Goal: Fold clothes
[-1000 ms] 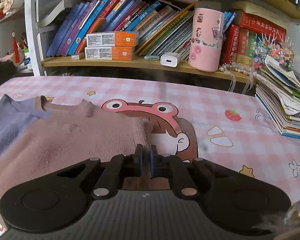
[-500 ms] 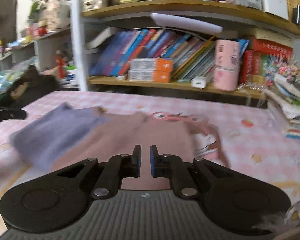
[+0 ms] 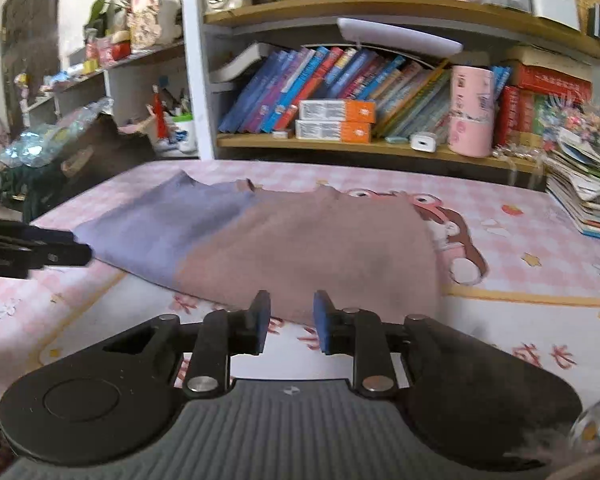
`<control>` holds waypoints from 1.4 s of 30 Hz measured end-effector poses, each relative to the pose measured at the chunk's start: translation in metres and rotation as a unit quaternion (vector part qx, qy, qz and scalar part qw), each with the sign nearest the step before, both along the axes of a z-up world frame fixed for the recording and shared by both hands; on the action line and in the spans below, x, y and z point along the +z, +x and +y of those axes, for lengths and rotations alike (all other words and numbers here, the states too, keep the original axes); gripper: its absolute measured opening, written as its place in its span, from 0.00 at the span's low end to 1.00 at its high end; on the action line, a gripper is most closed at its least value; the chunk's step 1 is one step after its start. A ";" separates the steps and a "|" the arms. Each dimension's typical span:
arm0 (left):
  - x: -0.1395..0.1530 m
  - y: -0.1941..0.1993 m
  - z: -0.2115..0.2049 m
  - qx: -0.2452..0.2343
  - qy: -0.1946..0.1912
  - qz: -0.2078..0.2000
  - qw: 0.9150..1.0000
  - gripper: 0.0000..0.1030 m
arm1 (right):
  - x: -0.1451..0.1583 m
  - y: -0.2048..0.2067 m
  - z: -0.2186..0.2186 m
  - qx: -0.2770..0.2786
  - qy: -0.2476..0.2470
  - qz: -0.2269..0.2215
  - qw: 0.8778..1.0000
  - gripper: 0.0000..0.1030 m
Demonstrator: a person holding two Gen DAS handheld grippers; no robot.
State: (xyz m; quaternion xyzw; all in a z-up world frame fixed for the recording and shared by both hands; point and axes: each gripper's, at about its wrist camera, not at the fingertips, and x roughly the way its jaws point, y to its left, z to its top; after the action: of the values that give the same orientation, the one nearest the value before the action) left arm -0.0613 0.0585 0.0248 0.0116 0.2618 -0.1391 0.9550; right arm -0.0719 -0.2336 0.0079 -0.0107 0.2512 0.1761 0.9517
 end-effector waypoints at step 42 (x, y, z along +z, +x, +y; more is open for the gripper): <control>-0.054 0.033 0.109 0.206 -0.416 0.164 0.871 0.57 | -0.031 -0.001 0.001 0.014 -0.004 0.021 1.000 0.51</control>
State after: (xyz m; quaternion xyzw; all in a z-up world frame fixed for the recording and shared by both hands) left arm -0.0280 0.1675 -0.0292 -0.4636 0.3287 -0.0350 0.8221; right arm -0.0730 -0.2326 -0.0230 -0.0140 0.2716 0.1888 0.9436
